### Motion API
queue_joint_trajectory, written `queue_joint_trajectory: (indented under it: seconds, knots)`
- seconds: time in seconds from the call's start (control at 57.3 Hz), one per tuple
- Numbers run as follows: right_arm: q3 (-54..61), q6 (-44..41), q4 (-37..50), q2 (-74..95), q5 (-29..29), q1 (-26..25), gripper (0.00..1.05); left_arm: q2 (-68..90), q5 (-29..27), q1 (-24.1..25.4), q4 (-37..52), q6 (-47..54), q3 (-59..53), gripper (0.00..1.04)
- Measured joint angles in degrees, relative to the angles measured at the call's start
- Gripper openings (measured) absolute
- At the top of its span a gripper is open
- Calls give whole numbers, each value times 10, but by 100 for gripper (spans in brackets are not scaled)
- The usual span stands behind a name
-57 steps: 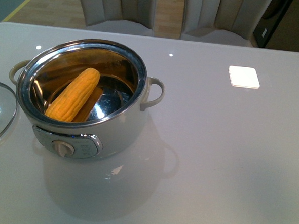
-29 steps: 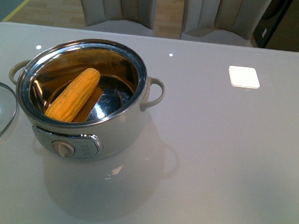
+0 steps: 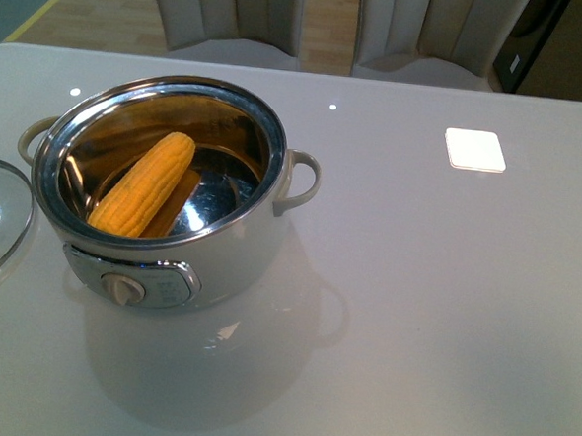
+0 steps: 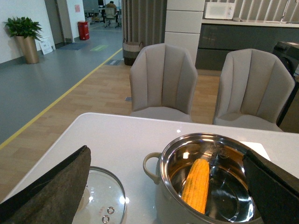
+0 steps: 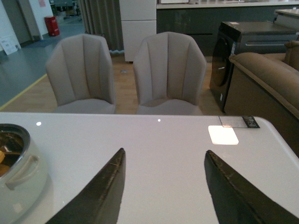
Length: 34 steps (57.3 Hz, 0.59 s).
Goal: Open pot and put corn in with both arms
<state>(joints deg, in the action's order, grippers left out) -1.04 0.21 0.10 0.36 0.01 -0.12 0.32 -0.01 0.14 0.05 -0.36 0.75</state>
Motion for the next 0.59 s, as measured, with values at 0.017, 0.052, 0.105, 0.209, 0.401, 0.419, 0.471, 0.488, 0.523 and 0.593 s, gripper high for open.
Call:
queue_joint_trajectory:
  seconds: [0.017, 0.052, 0.105, 0.209, 0.401, 0.419, 0.471, 0.488, 0.523, 0.593]
  knots:
    - [0, 0, 0, 0, 0, 0, 62, 0, 0, 0, 0, 0, 0, 98]
    - [0, 0, 0, 0, 0, 0, 70, 0, 0, 0, 0, 0, 0, 98]
    - [0, 0, 0, 0, 0, 0, 84, 0, 0, 0, 0, 0, 0, 98]
    - [0, 0, 0, 0, 0, 0, 97, 0, 0, 0, 0, 0, 0, 98]
    - [0, 0, 0, 0, 0, 0, 96, 0, 0, 0, 0, 0, 0, 98]
    - [0, 0, 0, 0, 0, 0, 96, 0, 0, 0, 0, 0, 0, 98]
    - [0, 0, 0, 0, 0, 0, 96, 0, 0, 0, 0, 0, 0, 98]
    - [0, 0, 0, 0, 0, 0, 96, 0, 0, 0, 0, 0, 0, 98]
    - [0, 0, 0, 0, 0, 0, 96, 0, 0, 0, 0, 0, 0, 98]
    - [0, 0, 0, 0, 0, 0, 96, 0, 0, 0, 0, 0, 0, 98]
